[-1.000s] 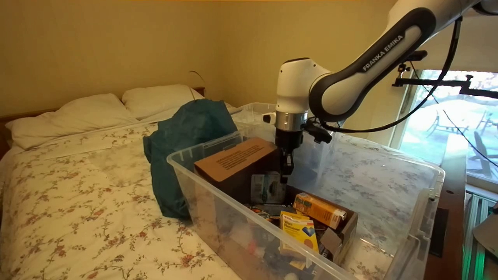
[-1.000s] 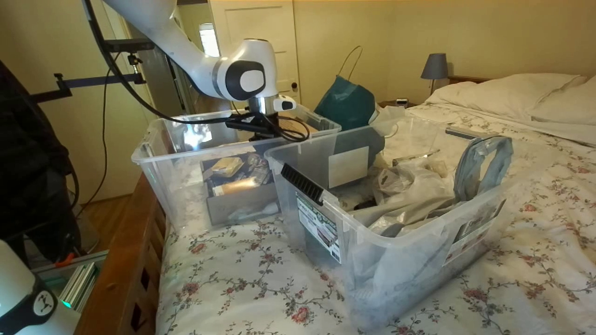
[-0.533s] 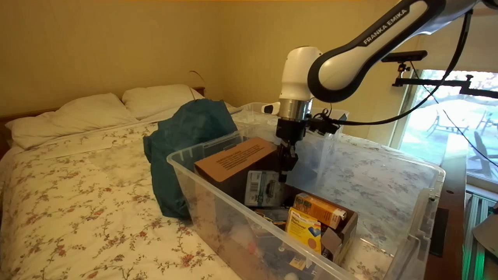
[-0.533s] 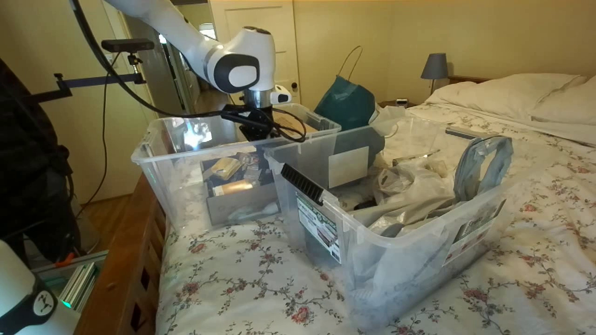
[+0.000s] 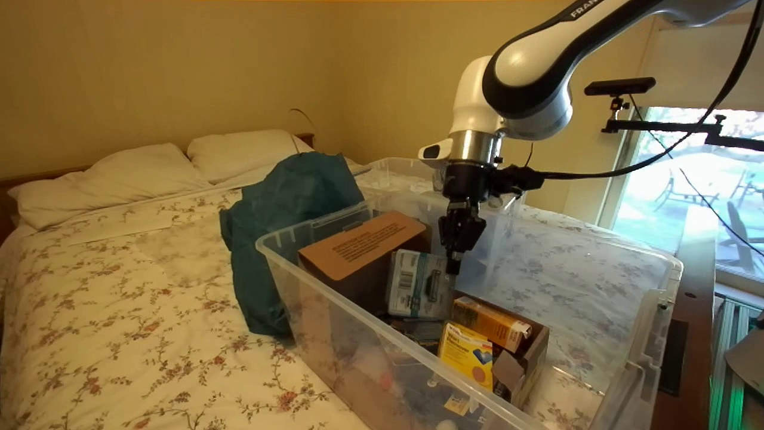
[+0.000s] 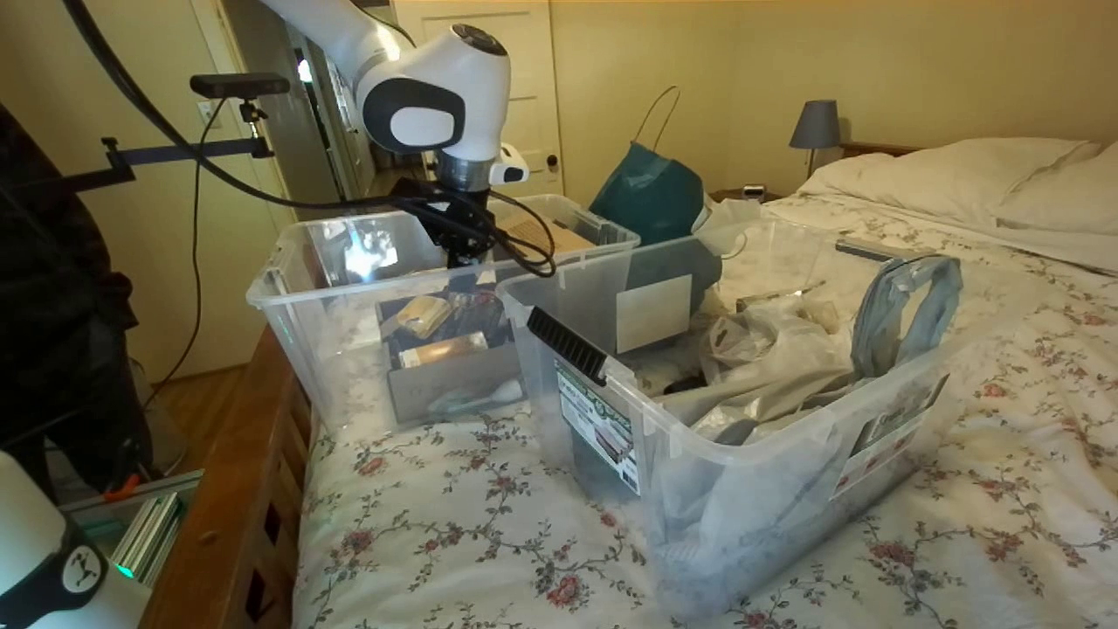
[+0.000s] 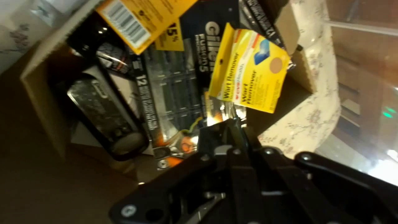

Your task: Move the white box in the clear container to the left.

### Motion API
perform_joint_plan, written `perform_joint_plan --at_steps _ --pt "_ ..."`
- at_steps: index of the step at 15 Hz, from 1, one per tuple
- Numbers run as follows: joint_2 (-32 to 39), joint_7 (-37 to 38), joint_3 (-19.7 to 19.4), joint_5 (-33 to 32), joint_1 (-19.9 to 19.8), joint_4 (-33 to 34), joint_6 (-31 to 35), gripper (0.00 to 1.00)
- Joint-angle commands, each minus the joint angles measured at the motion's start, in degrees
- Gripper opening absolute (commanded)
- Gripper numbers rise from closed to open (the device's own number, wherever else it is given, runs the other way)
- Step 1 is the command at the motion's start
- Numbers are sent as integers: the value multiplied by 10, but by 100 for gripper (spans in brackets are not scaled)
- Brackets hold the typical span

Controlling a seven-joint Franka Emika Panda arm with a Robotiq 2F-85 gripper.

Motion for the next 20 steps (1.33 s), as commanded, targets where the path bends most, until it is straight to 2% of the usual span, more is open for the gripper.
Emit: perform_joint_plan --at_steps 1,3,6,13,14,15,20 --pt "-3 -92 -6 87 6 0 -79 1" --pt "8 -90 -14 98 18 5 -89 1" --pt "40 -67 -23 94 33 27 -69 1" --pt "108 -51 -24 131 33 96 -90 1" --pt "114 -55 -24 130 33 103 -96 1" --pt "74 -43 -29 109 36 69 -79 5" --pt "104 -17 -33 106 43 94 -61 1"
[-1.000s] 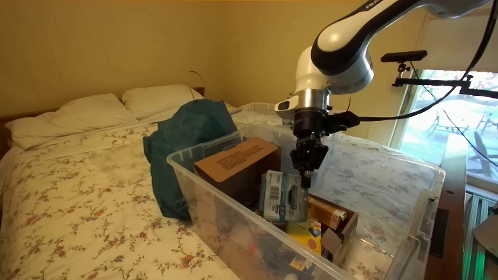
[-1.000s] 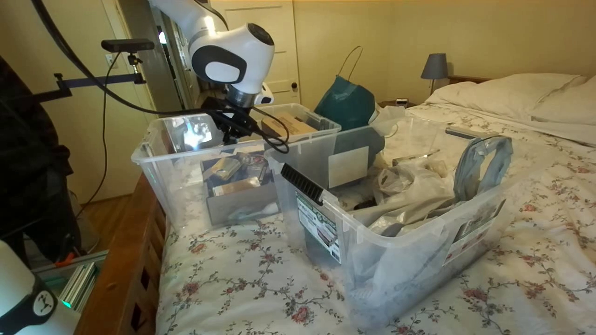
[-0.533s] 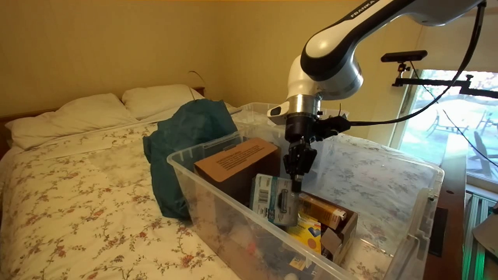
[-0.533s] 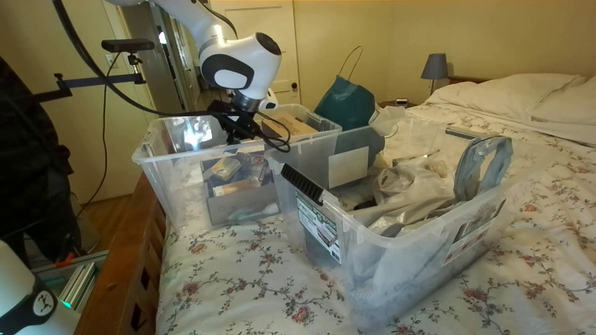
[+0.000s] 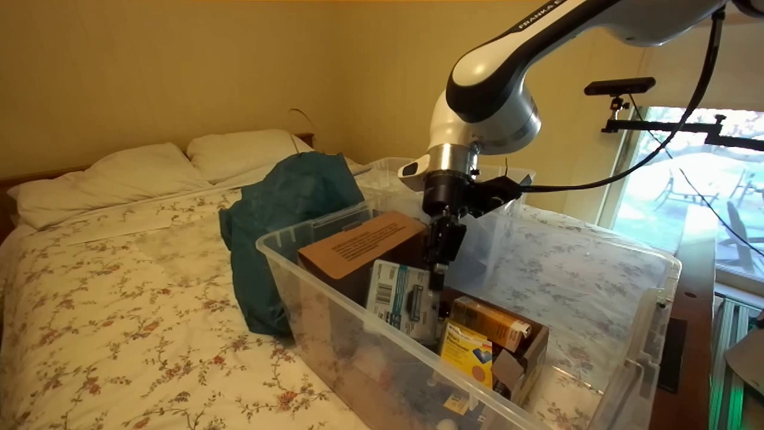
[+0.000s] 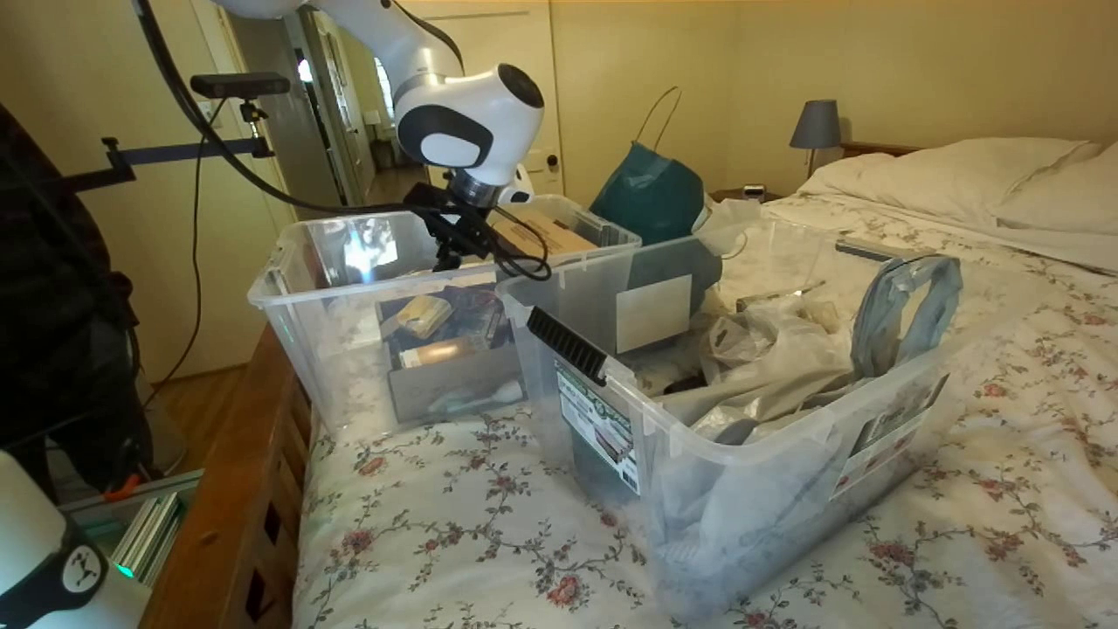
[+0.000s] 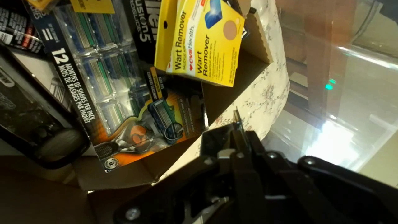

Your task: Move the white box in the clear container to the left.

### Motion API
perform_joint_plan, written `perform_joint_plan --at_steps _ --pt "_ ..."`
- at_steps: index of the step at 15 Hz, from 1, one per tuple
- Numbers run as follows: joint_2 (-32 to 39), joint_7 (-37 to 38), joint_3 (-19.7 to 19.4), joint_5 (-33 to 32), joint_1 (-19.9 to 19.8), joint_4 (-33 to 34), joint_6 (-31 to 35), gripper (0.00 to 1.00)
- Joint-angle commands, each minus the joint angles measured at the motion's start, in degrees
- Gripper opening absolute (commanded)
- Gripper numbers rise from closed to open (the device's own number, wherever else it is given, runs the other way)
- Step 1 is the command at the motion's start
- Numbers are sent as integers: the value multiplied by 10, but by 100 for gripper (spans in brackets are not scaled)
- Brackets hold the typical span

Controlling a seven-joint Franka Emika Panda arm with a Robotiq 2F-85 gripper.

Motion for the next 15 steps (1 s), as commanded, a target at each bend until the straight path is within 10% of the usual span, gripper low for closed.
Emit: perform_joint_plan --at_steps 1,9,10,15 --pt "24 27 -14 -3 16 14 21 1" --pt "65 170 -27 -75 31 31 -3 1" --pt "68 190 -26 -92 34 36 -7 30" --pt "58 230 -12 -125 32 36 -11 58"
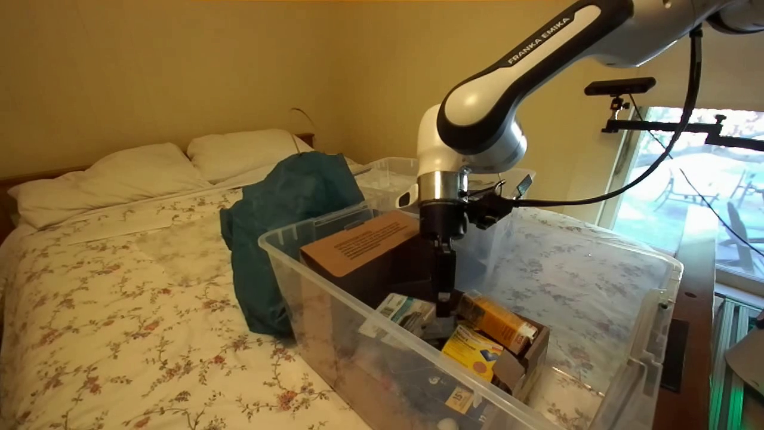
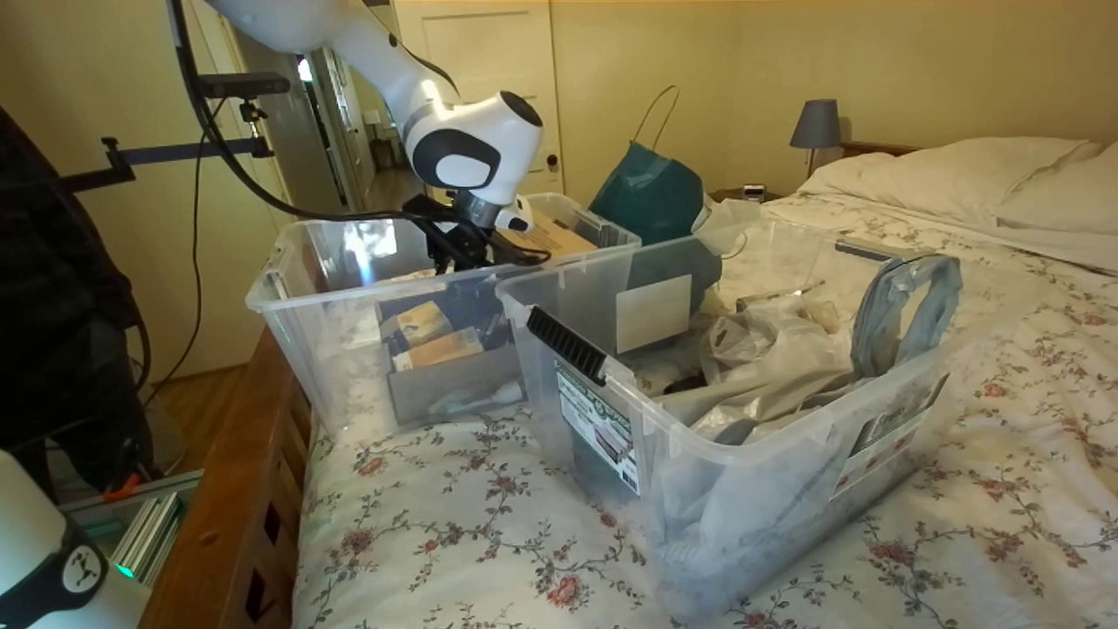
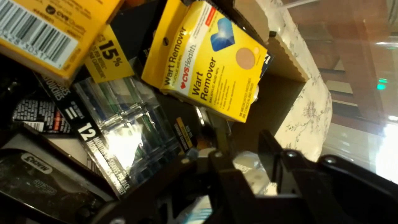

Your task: Move the white box in the clear container to the left.

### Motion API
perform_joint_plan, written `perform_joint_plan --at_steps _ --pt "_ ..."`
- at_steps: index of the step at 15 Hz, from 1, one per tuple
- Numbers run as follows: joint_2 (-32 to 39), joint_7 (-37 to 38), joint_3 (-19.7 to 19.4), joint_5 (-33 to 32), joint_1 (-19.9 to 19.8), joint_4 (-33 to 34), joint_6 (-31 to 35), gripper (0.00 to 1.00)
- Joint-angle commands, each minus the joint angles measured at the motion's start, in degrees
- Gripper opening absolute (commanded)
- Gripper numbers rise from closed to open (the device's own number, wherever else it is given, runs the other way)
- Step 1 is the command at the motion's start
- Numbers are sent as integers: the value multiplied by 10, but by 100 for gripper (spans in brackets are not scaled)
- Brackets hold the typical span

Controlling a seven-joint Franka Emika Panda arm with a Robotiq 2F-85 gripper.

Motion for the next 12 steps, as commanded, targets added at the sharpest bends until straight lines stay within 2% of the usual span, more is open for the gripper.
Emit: perform_joint_plan --at_steps 1,3,6,12 --pt "-10 31 3 -25 -2 2 -3 64" --pt "-40 40 0 -33 -4 -15 15 78" --pt "-100 63 -9 -50 -5 -54 85 98" --pt "-222 137 -34 -123 -5 -139 194 100"
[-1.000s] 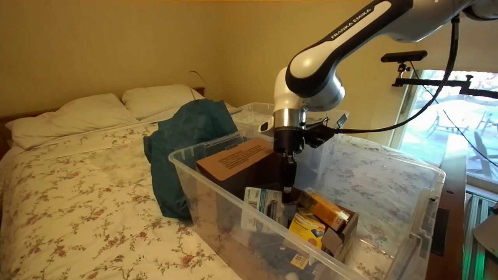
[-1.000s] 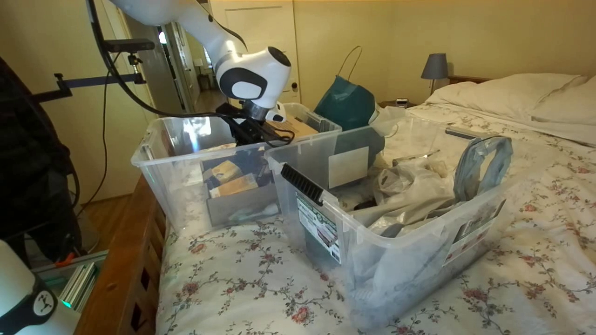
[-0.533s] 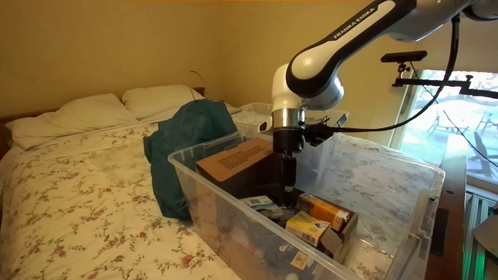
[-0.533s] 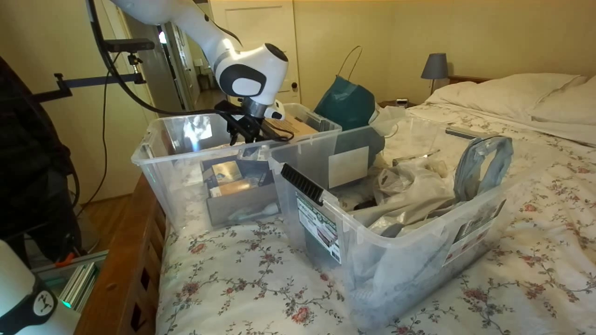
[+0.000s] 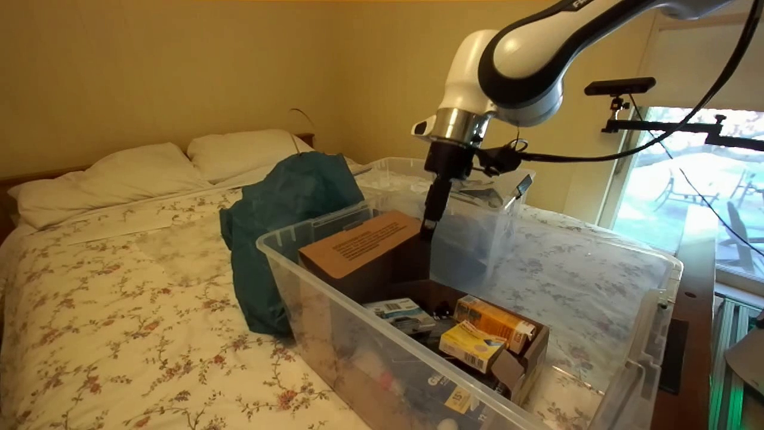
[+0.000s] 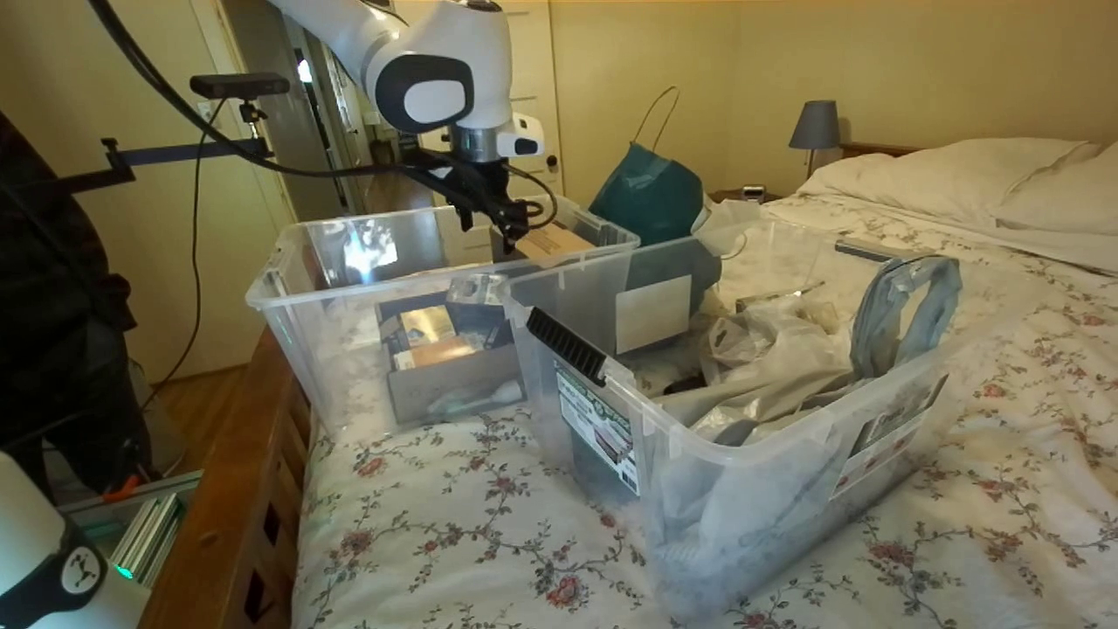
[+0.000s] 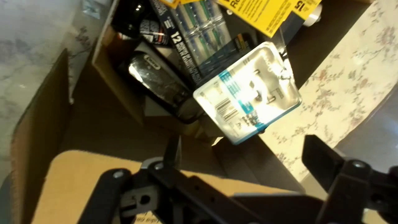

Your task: Move the white box in the clear container to the left.

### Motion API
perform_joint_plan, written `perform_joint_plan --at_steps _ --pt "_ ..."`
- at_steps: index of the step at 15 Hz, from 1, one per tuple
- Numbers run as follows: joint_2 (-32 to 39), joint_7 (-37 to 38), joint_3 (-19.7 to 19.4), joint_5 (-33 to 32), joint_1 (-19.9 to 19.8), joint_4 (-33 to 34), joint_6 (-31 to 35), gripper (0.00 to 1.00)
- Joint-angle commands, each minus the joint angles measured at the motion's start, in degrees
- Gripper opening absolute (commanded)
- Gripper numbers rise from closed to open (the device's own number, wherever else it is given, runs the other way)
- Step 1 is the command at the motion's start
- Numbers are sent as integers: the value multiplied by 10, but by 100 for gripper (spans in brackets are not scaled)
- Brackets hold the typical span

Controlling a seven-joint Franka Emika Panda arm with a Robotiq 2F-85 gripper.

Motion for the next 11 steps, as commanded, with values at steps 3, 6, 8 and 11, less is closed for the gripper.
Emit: perform_joint_plan --at_steps 3,6,8,11 --pt "-150 101 -29 -95 -5 -124 90 100" --pt "-210 175 -42 -158 -17 -173 132 100" --pt "-231 243 -39 -220 -35 -197 163 100" --pt "-214 217 -49 -202 -24 -175 145 100"
